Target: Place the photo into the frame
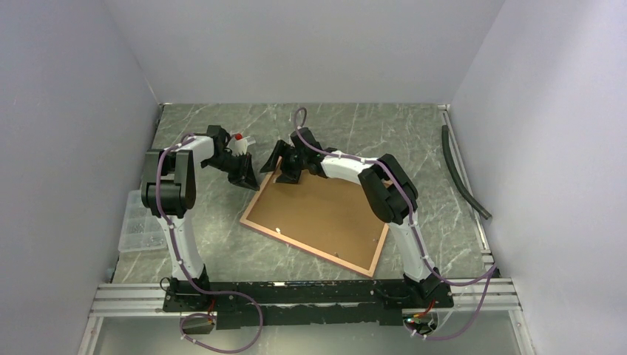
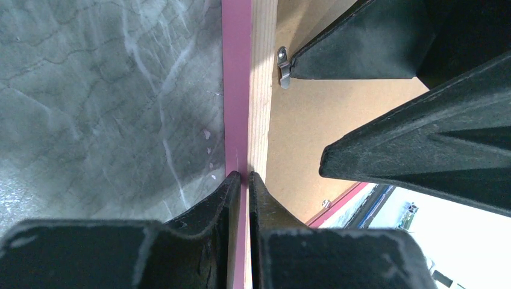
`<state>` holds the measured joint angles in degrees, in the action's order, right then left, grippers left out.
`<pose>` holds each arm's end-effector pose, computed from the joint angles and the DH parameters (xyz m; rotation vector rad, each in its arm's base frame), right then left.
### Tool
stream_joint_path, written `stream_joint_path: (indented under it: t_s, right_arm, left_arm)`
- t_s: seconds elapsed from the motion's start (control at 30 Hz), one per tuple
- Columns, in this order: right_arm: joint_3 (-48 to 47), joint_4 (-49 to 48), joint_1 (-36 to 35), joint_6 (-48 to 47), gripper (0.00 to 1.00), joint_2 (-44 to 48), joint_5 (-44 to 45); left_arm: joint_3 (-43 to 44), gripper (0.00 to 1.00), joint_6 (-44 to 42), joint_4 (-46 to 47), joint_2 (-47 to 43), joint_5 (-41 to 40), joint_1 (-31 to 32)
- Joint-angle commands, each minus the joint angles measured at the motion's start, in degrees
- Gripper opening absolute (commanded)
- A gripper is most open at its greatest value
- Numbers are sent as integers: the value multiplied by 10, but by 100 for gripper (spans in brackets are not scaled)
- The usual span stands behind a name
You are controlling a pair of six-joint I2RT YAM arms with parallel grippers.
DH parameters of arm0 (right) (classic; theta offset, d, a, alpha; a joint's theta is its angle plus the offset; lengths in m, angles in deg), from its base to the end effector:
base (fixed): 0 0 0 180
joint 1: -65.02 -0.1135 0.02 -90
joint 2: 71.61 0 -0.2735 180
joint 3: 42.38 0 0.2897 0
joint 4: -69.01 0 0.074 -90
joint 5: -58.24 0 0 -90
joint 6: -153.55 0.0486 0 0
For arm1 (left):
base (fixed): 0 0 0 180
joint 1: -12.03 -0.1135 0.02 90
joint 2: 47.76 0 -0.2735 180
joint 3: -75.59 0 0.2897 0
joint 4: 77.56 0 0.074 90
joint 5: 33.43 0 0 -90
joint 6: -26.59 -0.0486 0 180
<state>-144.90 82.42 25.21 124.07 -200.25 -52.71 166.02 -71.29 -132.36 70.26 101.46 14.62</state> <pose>0.4060 0.3610 0.1236 0.2413 2.5650 1.2329 0.4176 -0.0532 0.1133 0.3274 2.7418 -1.1305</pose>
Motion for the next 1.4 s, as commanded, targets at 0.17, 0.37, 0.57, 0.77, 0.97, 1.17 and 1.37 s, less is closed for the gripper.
stream_joint_path:
  t_s: [0.17,0.37,0.57,0.77,0.97,1.17,1.37]
  right_arm:
    - [-20,13,-12,7,74,-25,32]
    - [-25,8,-13,22,75,-30,37]
    - [-9,-7,-16,29,75,-29,38]
    - [-18,-12,-16,34,75,-38,40]
    - [-37,-13,-17,38,75,-47,44]
    - [-23,-38,-16,36,76,-34,49]
    - [-10,-34,-15,-29,78,16,38]
  left_arm:
    - [-1,15,-14,1,-13,-22,10]
    - [2,14,-16,-1,-12,-21,10]
    - [-3,14,-19,2,-15,-20,10]
    - [-3,13,-20,3,-15,-18,10]
    - [-3,13,-21,0,-15,-19,10]
    - [2,13,-24,-5,-17,-19,10]
    - [17,15,-33,-32,-40,-24,5]
